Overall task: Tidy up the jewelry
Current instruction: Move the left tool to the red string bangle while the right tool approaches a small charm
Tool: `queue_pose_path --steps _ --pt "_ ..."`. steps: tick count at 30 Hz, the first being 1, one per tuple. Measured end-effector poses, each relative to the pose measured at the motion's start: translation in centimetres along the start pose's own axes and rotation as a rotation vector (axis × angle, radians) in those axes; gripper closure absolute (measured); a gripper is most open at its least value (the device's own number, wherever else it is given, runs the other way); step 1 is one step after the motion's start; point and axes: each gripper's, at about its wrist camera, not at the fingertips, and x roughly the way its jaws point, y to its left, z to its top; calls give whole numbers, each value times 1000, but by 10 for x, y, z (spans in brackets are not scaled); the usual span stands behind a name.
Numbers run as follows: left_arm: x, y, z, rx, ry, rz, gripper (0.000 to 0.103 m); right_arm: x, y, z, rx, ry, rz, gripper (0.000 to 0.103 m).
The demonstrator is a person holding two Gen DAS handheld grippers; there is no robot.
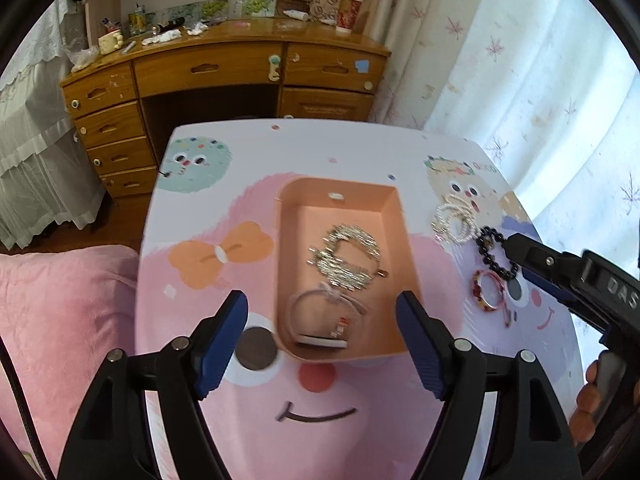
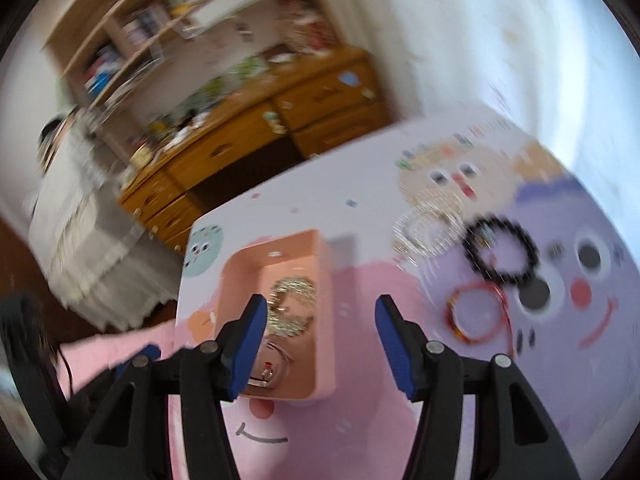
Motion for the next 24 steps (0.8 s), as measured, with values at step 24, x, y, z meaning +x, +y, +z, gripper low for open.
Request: queue_pose_path --steps 24 --pt "70 -169 -14 7 183 -43 27 -10 -170 27 29 126 -144 47"
